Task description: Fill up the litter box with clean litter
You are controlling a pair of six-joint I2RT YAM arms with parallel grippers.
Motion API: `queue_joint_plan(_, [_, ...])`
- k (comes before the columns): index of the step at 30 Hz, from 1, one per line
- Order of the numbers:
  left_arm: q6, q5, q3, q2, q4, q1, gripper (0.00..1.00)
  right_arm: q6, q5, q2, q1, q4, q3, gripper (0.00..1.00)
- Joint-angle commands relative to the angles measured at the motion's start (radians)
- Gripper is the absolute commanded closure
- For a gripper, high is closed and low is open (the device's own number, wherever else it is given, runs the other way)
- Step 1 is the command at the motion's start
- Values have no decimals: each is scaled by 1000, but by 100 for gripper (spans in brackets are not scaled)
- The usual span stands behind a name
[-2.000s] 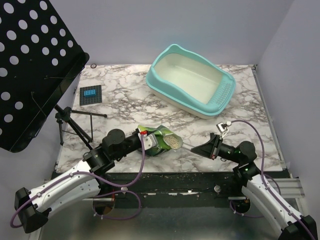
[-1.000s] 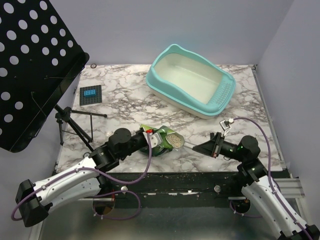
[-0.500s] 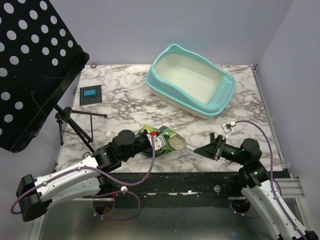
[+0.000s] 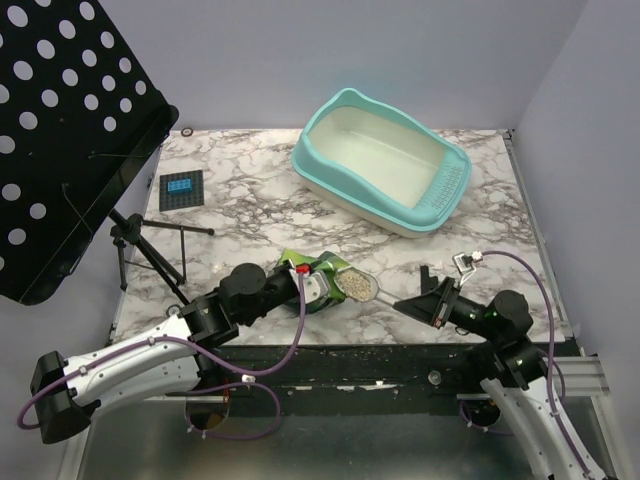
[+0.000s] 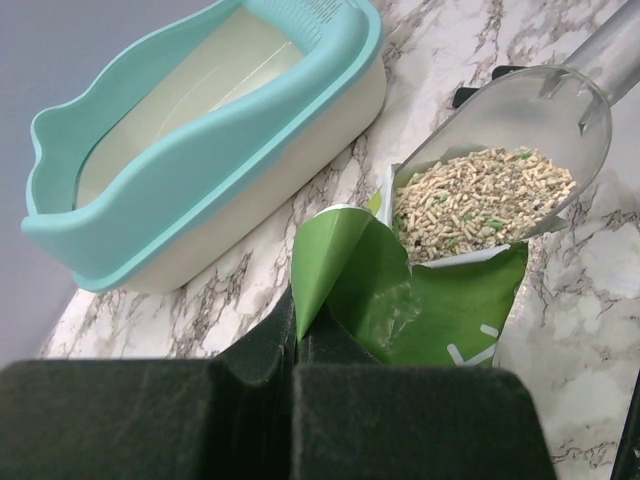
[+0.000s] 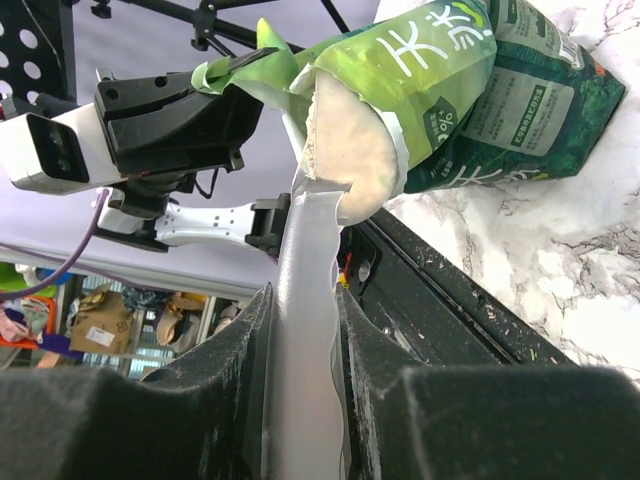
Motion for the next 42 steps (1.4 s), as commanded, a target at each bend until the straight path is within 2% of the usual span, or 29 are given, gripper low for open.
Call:
queue_joint_plan(1, [-16,-121,-3,-26,-18,-1,100,21,33,-66,-2,-115,14,100])
queue_joint_plan(6, [-16,-182,-12,-89,2,-1,100,15,62,-118,-2,-207,53,100])
queue_joint_plan(12, [-14,-202,-24,-168,9,0,100,61,70,-129,-2,-221,53,100])
queue_joint_plan(22, [-10,-205,-23,-207,-2,0,100,141,-2,-14,-2,-120,94,100])
queue_joint_plan(28, [-7,-216,-21,-228,-10,0,100,224,-72,71,-2,41,85,100])
queue_joint_plan(42, [27,-280,-18,-264,-41,0,100,218,-134,287,-2,151,212,100])
